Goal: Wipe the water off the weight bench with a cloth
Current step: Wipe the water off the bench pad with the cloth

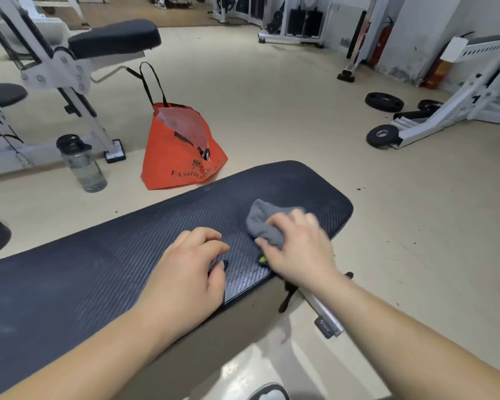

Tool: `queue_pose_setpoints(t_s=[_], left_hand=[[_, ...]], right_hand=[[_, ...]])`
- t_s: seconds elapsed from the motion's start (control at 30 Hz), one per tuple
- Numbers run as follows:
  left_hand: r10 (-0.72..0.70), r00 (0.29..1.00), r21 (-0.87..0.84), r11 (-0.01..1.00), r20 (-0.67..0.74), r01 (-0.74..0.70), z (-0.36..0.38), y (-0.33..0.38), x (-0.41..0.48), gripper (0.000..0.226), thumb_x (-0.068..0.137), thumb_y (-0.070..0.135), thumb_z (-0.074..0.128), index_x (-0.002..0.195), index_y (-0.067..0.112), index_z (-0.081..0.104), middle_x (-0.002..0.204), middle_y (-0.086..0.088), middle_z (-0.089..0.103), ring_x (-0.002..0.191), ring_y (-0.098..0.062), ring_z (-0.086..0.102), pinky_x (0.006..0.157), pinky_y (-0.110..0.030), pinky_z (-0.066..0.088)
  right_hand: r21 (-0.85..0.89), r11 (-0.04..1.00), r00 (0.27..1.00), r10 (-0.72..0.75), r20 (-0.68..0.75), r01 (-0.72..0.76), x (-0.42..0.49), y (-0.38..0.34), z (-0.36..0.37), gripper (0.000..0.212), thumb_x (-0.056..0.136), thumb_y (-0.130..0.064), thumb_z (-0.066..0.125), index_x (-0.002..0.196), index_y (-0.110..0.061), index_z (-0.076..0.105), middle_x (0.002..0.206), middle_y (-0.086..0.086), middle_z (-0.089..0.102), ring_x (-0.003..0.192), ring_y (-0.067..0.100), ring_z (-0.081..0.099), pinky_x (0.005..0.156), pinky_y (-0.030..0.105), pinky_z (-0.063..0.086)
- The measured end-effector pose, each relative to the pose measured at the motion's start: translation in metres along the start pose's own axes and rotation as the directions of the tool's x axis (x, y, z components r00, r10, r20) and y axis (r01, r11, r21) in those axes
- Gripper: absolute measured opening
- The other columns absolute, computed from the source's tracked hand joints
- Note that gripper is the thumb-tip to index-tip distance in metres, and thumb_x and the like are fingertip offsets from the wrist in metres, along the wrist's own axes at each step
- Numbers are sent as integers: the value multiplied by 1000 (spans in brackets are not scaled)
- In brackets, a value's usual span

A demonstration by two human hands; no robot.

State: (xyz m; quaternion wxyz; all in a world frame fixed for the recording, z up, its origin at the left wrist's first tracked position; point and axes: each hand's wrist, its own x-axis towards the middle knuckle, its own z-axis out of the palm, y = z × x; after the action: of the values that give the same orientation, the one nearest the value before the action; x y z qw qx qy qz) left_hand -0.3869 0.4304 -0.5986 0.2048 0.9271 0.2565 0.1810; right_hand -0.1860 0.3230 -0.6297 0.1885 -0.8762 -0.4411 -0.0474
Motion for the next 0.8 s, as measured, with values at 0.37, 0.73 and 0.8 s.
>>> queue_pose_setpoints(t_s=[0.37, 0.73, 0.8], left_hand=[[-60, 998, -7, 998, -12, 59, -30, -24, -49, 23, 92, 14, 63, 110, 20, 75, 108, 12, 62, 102, -15, 59, 86, -26, 44], [-264, 958, 58, 961, -113, 271, -102, -97, -140, 25, 93, 14, 61, 112, 22, 75, 110, 17, 61, 105, -7, 57, 85, -25, 45], [-286, 951, 58, 954, -117, 294, -112, -106, -152, 24, 94, 16, 61, 113, 24, 74, 110, 18, 61, 105, -7, 57, 87, -29, 49]], right_hand=[[-74, 984, 982, 168, 92, -161, -15, -73, -1, 42, 94, -49, 57, 124, -21, 51, 128, 13, 51, 123, 38, 45, 84, 44, 50], [-155, 987, 978, -15, 207, 48, -5, -157, 26, 48, 100, -54, 47, 131, -18, 51, 132, 13, 54, 124, 37, 47, 90, 47, 47], [-38, 961, 923, -250, 294, 273, -32, -203, 29, 48, 99, -56, 48, 129, -19, 50, 129, 11, 53, 121, 34, 48, 87, 45, 48]])
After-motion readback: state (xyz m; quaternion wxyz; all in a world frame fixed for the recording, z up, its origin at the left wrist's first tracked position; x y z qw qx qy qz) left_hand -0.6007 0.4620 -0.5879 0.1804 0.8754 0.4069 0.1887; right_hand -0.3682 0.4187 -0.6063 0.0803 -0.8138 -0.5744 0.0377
